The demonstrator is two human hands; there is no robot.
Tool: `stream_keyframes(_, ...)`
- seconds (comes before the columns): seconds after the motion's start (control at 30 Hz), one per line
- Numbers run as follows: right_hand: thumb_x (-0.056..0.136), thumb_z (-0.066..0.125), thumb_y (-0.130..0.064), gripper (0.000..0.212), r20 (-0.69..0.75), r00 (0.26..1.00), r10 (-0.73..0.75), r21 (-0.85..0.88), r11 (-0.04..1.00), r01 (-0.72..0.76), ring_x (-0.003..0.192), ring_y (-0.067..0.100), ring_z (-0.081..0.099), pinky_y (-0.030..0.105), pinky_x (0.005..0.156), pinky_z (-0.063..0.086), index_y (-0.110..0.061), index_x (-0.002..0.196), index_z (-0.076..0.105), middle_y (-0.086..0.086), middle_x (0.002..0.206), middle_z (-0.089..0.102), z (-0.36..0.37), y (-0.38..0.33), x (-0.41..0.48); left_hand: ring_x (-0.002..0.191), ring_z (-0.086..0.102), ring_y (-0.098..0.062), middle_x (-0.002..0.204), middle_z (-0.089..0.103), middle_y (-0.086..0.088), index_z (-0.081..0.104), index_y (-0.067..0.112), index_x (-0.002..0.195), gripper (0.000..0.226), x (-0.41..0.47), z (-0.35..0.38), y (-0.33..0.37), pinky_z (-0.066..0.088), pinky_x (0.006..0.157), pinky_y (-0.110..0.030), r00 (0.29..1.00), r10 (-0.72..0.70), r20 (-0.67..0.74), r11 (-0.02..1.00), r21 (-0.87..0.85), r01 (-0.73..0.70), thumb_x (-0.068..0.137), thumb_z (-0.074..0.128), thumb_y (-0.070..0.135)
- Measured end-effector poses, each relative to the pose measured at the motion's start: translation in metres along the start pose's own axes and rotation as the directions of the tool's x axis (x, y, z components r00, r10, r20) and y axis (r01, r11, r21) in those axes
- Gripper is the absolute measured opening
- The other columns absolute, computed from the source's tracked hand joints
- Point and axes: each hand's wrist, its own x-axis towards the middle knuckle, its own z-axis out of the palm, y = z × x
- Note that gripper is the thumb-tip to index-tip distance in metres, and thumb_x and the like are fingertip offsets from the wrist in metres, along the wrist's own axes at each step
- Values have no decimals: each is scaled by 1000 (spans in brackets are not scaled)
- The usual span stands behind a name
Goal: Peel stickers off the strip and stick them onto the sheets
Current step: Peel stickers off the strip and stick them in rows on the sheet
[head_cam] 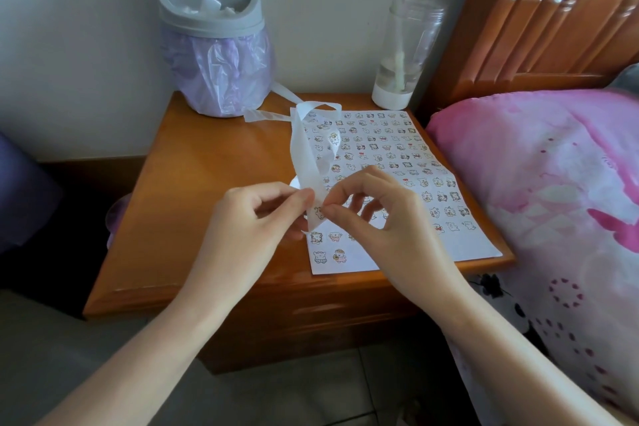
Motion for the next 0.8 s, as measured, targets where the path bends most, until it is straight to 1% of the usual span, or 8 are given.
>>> stream_keyframes(0.1,86,65,-19,11,62,998,18,17,1000,-19,81,9,57,20,70,48,-28,81,63,-13,85,62,-7,-3,-1,61,66,-4,67,71,14,73,22,81,16,2,-1,-1,49,55,-8,1000,-6,-26,1000,17,7,88,59,27)
stream_keyframes(0.2,85,66,-20,2,102,988,116,58,991,-123,76,7,61,19,65,49,-21,85,67,-8,83,68,-22,-1,2,58,65,-3,62,69,13,72,20,82,16,3,-3,-3,44,50,-6,998,-3,-58,999,48,5,88,59,28)
stream_keyframes(0.3,82,69,-22,4,187,936,299,7,952,-306,63,3,61,13,53,45,-18,83,70,-1,77,71,-39,6,7,58,64,-1,59,68,10,72,19,80,16,2,-3,-3,43,50,-5,998,16,-57,995,97,-11,88,60,26)
stream_keyframes(0.4,80,72,-25,10,259,873,413,-62,909,-412,51,-3,56,5,46,39,-15,82,72,-7,63,69,-45,11,8,57,63,1,58,67,8,70,20,75,17,1,0,-2,42,50,-4,999,32,-41,991,131,-27,88,60,23)
stream_keyframes(0.47,80,72,-23,9,284,852,440,-74,896,-438,47,-4,53,3,44,36,-14,81,73,-11,55,65,-45,11,8,59,64,2,61,67,11,70,21,78,15,0,1,-2,42,50,-3,999,34,-25,987,159,-29,88,60,23)
stream_keyframes(0.5,80,73,-23,9,294,845,448,-81,892,-445,48,-3,54,3,45,37,-15,81,73,-11,55,65,-44,12,7,61,64,3,64,67,12,70,22,79,14,0,1,-3,42,50,-3,999,32,-19,985,170,-28,89,59,24)
stream_keyframes(0.63,77,74,-26,9,319,821,474,-110,879,-464,56,1,59,8,56,45,-18,82,75,-5,71,73,-42,13,7,62,65,2,67,69,12,70,24,80,14,-1,1,-5,42,49,-3,1000,26,-16,982,189,-22,89,59,26)
stream_keyframes(0.8,76,76,-27,10,311,819,483,-122,874,-470,49,-2,52,4,45,36,-18,80,75,-3,70,73,-40,12,7,62,65,5,67,67,15,68,27,79,13,-1,2,-6,44,49,-3,1000,26,-6,979,203,-25,89,59,28)
